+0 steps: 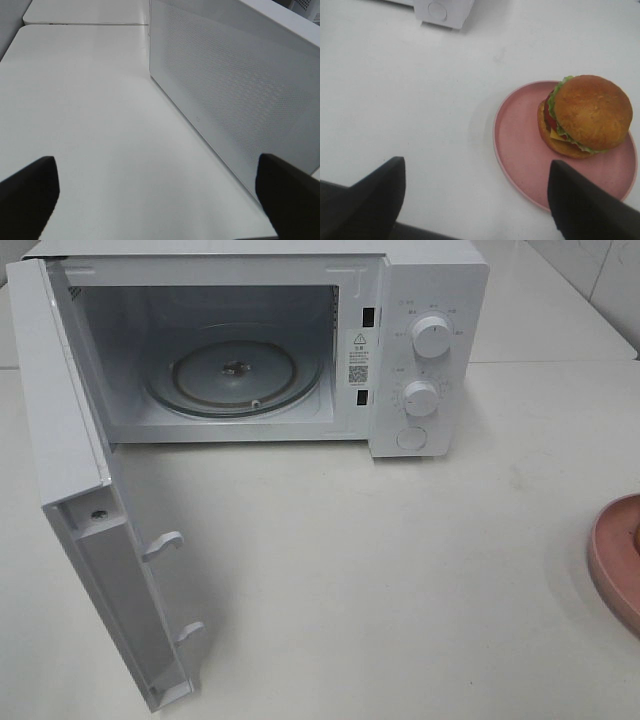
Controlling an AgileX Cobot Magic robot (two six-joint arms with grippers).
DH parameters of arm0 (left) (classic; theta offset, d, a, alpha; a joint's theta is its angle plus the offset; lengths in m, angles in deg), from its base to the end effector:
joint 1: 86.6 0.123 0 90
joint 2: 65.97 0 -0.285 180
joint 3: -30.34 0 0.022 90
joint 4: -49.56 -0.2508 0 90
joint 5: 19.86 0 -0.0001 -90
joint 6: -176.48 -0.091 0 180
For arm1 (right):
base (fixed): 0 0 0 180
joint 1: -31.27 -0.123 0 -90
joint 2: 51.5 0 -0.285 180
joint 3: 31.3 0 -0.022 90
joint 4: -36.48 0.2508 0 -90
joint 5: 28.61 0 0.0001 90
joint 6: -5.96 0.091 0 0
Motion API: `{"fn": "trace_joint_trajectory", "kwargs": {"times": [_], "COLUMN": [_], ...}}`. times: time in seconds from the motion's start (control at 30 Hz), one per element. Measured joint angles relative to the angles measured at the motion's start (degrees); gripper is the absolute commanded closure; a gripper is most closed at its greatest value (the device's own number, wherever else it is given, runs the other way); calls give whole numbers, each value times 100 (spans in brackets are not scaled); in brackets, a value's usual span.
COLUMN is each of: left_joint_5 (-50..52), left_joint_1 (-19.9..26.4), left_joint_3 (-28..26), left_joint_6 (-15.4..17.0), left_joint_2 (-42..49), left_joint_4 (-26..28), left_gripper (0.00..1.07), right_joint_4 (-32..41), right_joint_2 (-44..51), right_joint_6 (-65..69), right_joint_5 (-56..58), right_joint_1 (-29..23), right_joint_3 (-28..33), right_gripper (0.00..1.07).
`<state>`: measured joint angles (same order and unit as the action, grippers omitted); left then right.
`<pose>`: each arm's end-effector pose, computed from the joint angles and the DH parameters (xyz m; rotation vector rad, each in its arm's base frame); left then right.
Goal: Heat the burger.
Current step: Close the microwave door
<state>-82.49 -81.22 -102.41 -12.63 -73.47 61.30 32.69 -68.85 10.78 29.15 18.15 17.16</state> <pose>-0.0091 -0.0174 0.2824 0.0830 2.0310 -0.0862 0.0240 0.0004 0.2806 -0.1617 2.1503 0.1006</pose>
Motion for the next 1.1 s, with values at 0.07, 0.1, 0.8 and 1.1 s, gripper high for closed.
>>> {"fn": "trace_joint_trajectory", "kwargs": {"times": [0.07, 0.1, 0.8, 1.1], "left_joint_5": [0, 0, 0, 0], "left_joint_1": [0, 0, 0, 0], "left_joint_3": [0, 0, 0, 0], "left_joint_6": [0, 0, 0, 0], "left_joint_2": [0, 0, 0, 0], "left_joint_4": [0, 0, 0, 0], "left_gripper": [7, 7, 7, 7], "right_joint_4": [0, 0, 11, 11], "right_joint_2": [372, 372, 980, 980], "right_joint_6": [0, 0, 0, 0], "right_joint_5": [0, 0, 0, 0], "right_joint_1": [126, 126, 665, 665], "right_joint_3": [0, 0, 11, 11], "right_gripper": [32, 32, 32, 32]}}
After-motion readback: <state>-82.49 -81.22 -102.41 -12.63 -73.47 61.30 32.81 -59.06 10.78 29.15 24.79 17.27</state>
